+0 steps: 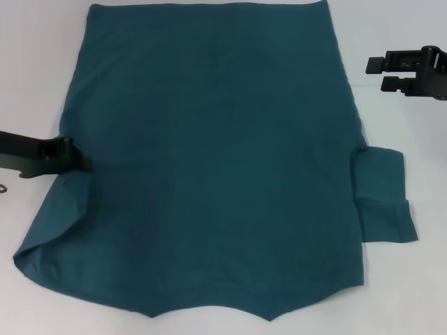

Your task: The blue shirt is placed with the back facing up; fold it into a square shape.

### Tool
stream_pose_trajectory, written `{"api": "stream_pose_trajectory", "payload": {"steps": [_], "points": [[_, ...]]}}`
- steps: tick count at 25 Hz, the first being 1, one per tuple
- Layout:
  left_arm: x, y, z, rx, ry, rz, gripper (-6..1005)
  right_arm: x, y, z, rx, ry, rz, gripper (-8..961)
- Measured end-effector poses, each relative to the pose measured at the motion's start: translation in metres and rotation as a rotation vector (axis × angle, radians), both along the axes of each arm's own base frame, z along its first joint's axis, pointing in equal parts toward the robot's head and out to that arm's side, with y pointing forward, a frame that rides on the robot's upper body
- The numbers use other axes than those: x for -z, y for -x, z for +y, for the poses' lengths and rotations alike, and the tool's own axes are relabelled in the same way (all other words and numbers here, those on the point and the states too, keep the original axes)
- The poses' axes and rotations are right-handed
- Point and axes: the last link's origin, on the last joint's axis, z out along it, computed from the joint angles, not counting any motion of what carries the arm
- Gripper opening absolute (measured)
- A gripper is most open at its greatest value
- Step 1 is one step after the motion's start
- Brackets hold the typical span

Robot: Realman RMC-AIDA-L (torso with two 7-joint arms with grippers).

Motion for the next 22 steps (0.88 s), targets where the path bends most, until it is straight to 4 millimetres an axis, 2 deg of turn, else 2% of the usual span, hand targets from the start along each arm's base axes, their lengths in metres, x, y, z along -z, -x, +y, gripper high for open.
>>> {"api": "stream_pose_trajectory", "payload": {"steps": [9,14,18,22], "points": [[0.009,-0.008,0.003,0.041,0.037,0.008,125,-0.001,0.0,0.0,0.001,-0.001,-0.003,608],[0.023,-0.027,0.001,0.232,0.112,0.018,133,0.0,-0.003,0.0,0.007,-0.002,-0.003,606],[0.027,-0.035,-0.001,0.336,0.098,0.041,139,0.0,-0.004,0.0,0.013,-0.004,-0.003,603],[0.012,-0.017,0.002,0.199,0.006,0.024,296,0.0,-0.006,-0.001,0.017,-0.003,-0.002,601]]}}
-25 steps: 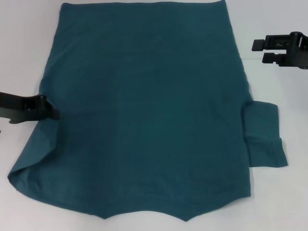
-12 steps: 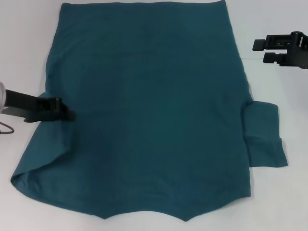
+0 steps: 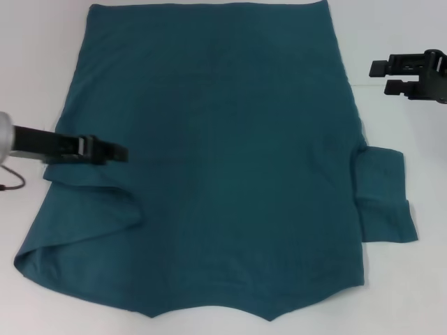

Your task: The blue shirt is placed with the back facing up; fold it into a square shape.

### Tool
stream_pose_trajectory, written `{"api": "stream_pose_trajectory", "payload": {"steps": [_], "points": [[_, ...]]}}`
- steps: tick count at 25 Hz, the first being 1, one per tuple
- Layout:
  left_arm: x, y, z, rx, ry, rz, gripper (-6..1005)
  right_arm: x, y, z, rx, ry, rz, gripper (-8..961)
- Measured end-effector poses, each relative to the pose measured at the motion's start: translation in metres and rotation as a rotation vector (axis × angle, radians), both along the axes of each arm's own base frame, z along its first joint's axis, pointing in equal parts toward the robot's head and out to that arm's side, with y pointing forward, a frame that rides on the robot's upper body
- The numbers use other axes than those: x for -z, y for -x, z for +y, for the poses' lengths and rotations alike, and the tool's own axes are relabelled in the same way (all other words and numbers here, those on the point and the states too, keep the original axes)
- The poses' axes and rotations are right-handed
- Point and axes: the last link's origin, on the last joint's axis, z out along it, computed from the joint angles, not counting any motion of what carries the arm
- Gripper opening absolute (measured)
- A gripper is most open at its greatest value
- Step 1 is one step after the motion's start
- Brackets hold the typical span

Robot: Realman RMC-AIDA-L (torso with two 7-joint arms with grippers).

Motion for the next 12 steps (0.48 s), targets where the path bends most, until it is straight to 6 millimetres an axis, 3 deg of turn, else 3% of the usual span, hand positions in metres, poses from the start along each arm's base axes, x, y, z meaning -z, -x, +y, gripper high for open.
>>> {"api": "stream_pose_trajectory", "payload": {"steps": [2,4,12], "points": [[-0.008,0.013,0.001,-0.1,-0.035,-0.023,374,0.0,-0.001,-0.001,0.001,0.001,0.001,600],[-0.011,0.024,0.0,-0.175,-0.056,-0.04,618,0.0,-0.001,-0.001,0.001,0.004,0.001,599],[-0.018,0.055,-0.005,-0.316,-0.168,-0.083,633,0.001,-0.001,-0.002,0.001,0.007,0.002,595]]}}
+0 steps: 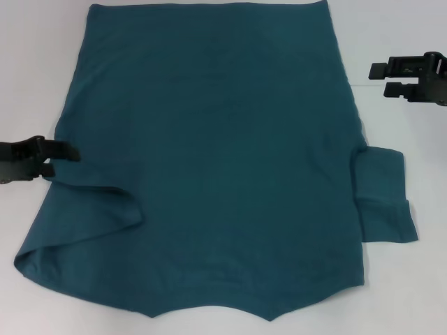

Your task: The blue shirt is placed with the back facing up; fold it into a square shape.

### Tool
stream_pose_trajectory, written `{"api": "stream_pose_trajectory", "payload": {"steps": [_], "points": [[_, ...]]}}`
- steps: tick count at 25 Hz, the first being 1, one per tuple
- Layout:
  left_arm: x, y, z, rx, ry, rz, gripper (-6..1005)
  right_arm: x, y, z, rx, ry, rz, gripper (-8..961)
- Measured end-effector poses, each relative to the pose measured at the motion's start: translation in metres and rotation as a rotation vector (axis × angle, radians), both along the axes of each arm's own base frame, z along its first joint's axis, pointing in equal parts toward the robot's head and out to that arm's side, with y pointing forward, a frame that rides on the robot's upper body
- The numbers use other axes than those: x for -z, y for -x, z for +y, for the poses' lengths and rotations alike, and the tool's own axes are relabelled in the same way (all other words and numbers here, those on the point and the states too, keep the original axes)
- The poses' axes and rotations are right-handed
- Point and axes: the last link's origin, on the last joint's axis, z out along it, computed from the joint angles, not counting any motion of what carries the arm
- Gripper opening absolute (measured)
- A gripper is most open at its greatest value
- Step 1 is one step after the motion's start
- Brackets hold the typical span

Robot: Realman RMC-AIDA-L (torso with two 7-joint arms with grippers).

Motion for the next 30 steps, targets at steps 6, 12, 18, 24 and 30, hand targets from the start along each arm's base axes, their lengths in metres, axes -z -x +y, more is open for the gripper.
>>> {"api": "stream_pose_trajectory", "payload": {"steps": [6,12,18,24,30], "points": [[0.004,0.005,-0.006,0.029,-0.011,-0.039,637,0.001,-0.003,-0.002,-0.018,0.0,-0.019,592],[0.011,-0.023,-0.029,0.439,0.078,-0.106,632,-0.005,-0.009,-0.005,-0.076,-0.024,-0.081,589],[0.019,-0.034,-0.047,0.634,0.122,-0.111,628,-0.007,-0.013,-0.013,-0.125,0.009,-0.115,585],[0.02,-0.034,-0.048,0.634,0.113,-0.112,627,-0.023,-0.032,-0.03,-0.02,0.124,-0.184,582],[0.02,-0.033,-0.044,0.628,0.102,-0.096,626,-0.037,-0.056,-0.052,0.106,0.185,-0.245,579]]}}
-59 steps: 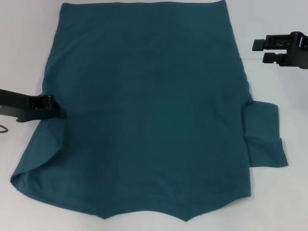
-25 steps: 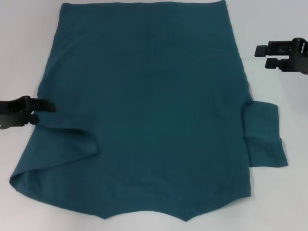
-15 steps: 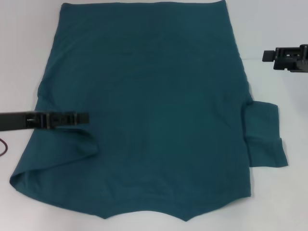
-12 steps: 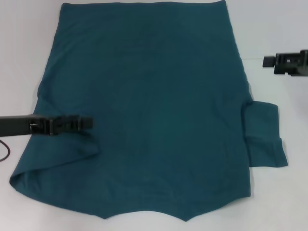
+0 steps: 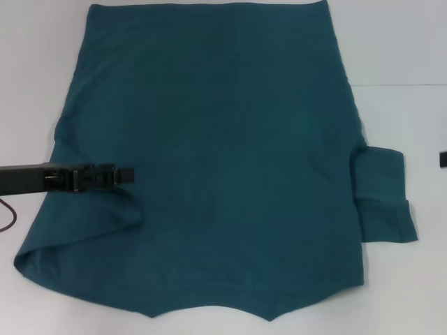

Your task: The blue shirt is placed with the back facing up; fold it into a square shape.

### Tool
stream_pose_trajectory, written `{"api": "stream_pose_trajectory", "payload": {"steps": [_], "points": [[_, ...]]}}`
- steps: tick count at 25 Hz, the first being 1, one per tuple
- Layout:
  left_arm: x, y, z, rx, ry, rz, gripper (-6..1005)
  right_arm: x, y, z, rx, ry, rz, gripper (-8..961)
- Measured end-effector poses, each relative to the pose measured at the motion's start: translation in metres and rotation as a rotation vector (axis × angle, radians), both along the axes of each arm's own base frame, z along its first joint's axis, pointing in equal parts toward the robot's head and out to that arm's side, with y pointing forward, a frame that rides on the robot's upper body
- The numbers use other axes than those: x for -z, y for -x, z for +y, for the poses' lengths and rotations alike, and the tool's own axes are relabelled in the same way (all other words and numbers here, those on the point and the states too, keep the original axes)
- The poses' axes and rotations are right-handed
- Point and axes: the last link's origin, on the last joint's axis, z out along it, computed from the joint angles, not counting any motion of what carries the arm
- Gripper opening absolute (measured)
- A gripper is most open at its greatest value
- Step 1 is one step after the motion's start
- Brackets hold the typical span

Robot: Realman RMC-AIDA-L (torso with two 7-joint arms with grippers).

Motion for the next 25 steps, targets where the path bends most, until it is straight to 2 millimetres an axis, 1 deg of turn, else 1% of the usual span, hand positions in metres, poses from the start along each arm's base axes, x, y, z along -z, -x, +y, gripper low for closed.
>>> {"api": "stream_pose_trajectory", "payload": {"steps": [4,9,14,25], "points": [[0.001,-0.001,0.002,0.0,-0.003,-0.001,626,0.005,-0.011,-0.01,0.04,0.023,0.01,577],[0.003,-0.003,0.002,0.001,-0.002,-0.009,626,0.022,-0.021,-0.013,0.085,0.032,0.039,574],[0.007,-0.003,0.002,-0.005,-0.002,-0.013,628,0.039,-0.029,-0.012,0.125,0.031,0.05,572],[0.012,-0.001,0.003,-0.023,-0.018,-0.011,626,0.064,-0.034,-0.007,0.16,0.01,0.042,566]]}}
